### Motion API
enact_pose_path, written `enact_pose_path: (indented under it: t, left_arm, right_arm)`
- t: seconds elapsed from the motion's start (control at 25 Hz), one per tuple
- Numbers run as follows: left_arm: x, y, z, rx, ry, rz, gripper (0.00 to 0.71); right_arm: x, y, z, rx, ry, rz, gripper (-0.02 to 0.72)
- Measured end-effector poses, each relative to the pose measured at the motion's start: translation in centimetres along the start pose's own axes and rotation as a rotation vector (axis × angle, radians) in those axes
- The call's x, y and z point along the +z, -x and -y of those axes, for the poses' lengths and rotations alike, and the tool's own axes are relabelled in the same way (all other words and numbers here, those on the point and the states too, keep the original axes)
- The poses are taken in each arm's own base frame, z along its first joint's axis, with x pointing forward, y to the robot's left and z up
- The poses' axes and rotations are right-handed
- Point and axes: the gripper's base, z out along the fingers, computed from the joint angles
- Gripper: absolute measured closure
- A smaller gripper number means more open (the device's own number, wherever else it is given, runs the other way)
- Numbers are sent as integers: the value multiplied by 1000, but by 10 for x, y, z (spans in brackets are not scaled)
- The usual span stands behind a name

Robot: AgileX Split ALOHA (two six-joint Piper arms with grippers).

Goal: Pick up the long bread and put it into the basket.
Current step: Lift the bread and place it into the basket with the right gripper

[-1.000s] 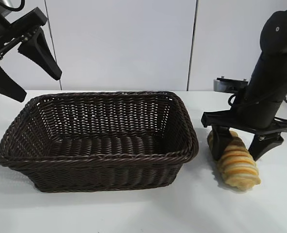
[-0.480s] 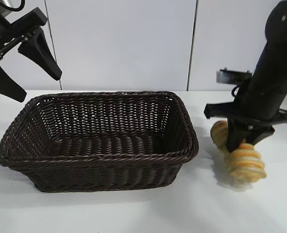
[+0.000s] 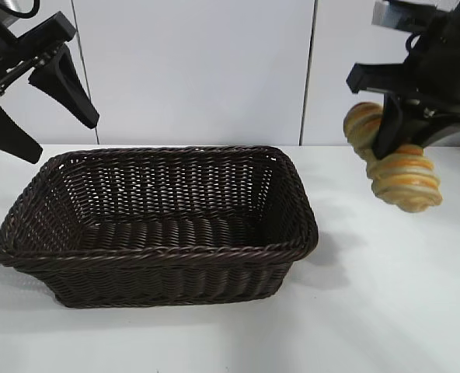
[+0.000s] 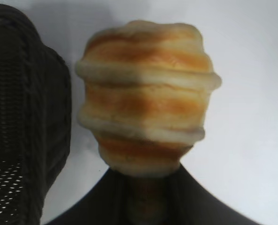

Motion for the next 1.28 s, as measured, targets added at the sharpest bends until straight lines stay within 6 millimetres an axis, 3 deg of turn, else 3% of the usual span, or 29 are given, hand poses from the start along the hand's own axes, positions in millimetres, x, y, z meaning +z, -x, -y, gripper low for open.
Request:
enact_pose_path:
  t: [0.32, 0.72, 1.0, 1.28]
  left_arm:
    - [0, 0, 0, 0, 0, 0, 171]
    - [0, 0, 0, 0, 0, 0, 171]
    - [0, 0, 0, 0, 0, 0, 171]
    - [0, 0, 0, 0, 0, 0, 171]
  right_arm:
    - [7, 3, -56, -128, 79, 64, 554]
    - [54, -1, -102, -208, 152, 20, 554]
    - [85, 5, -120, -260, 179, 17, 554]
    - [111, 1, -120, -299, 171, 7, 552]
